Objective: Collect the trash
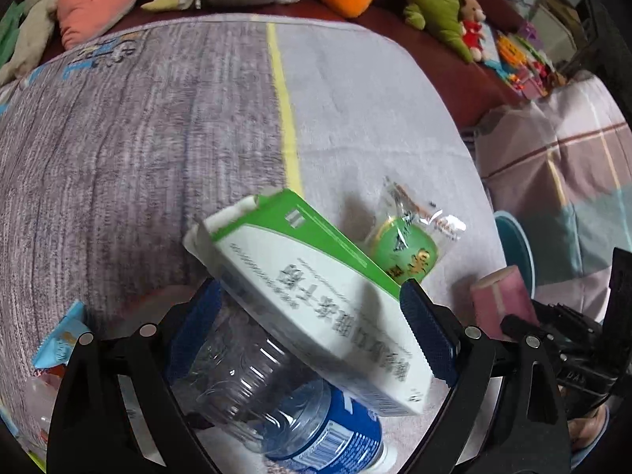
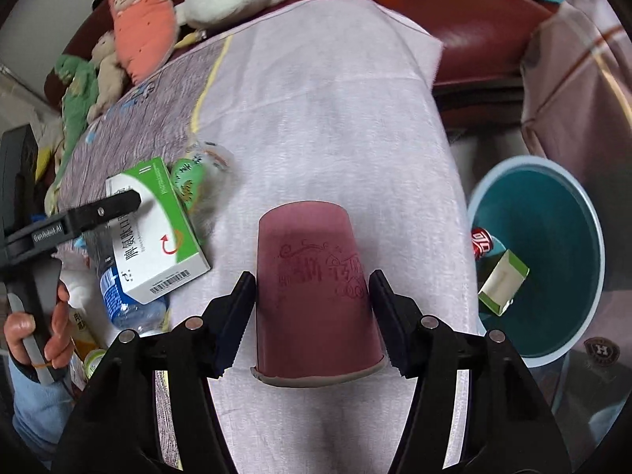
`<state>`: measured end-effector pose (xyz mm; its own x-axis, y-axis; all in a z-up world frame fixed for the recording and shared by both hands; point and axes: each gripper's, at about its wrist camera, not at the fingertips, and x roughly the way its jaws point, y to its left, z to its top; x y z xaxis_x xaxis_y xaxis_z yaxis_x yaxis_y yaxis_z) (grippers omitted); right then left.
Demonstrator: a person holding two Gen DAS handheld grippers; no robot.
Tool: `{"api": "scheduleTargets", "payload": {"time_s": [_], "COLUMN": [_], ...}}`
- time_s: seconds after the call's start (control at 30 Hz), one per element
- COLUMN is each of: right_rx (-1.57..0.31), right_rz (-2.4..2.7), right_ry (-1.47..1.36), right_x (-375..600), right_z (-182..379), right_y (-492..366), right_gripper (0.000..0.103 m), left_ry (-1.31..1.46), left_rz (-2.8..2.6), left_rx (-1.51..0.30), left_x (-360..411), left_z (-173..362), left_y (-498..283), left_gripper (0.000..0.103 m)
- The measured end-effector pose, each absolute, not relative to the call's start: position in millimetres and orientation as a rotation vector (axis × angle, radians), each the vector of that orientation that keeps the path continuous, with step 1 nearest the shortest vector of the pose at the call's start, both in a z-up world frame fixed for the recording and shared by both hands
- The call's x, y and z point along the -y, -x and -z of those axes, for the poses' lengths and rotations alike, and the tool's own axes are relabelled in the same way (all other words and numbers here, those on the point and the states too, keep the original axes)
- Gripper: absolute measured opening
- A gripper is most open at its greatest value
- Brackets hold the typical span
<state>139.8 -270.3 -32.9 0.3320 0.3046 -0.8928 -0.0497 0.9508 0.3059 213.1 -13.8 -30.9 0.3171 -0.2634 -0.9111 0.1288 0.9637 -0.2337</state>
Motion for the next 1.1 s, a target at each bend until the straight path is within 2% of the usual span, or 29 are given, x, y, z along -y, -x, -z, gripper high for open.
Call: {"api": "scheduleTargets", "payload": {"time_s": [0.1, 0.13, 0.17, 0.2, 0.23, 0.43, 0.47, 0.5, 0.53, 0.67, 0.93, 0.97, 1.0, 1.1], "right_rx": [-1.206, -1.205, -1.203, -1.203, -1.205, -1.209, -1.207, -1.203, -1.199, -1.177, -1.165, -1.164, -1.162, -1.157], "right_rz": [-0.229, -0.228, -0.228, -0.229, -0.229, -0.249, -0.252, -0.255, -0.257, -0.259, -0.257, -0.256, -0.254, -0.254], "right_ry": [-0.262, -0.271, -0.279, -0.285, -0.290, -0.312, -0.319, -0.328, -0.332, -0.350, -0.387, -0.394, -0.398, -0.406], "right_x": [280, 284, 288, 290, 291, 296, 297, 299, 301, 311, 331, 334, 336, 340], "right_z": [34, 35, 36, 37, 37, 42, 42, 42, 41, 36, 38, 39, 39, 40], "right_y": [-138, -137, -135, -135, -133, -129, -128, -128, -127, -124, -117, -116, -115, -112], "right_gripper": [0.057, 0.057, 0.057, 0.057, 0.057, 0.057, 0.058, 0.058, 0.058, 0.058, 0.058, 0.058, 0.058, 0.058], "left_ry": [0.073, 0.054, 0.029, 0.003, 0.000, 0.026, 0.039, 0.064, 0.078, 0.057, -0.028, -0.030, -0.017, 0.024], "left_rz": [0.275, 0.279, 0.279, 0.289, 0.297, 0.262, 0.257, 0.243, 0.235, 0.209, 0.070, 0.074, 0.078, 0.121], "left_rx": [-1.195, -1.182, -1.171, -1.177, -1.188, -1.240, -1.237, -1.239, -1.242, -1.246, -1.284, -1.269, -1.240, -1.196], "left_x": [30, 34, 39, 45, 47, 48, 49, 49, 51, 71, 94, 95, 95, 91], "left_z": [28, 27, 25, 27, 29, 39, 37, 35, 34, 33, 63, 62, 59, 46], "left_y": [-212, -210, -209, -209, -210, -206, -204, -202, -199, -194, -202, -201, -199, -193], "left_gripper": [0.090, 0.086, 0.074, 0.068, 0.067, 0.068, 0.072, 0.083, 0.088, 0.095, 0.096, 0.095, 0.086, 0.081]}}
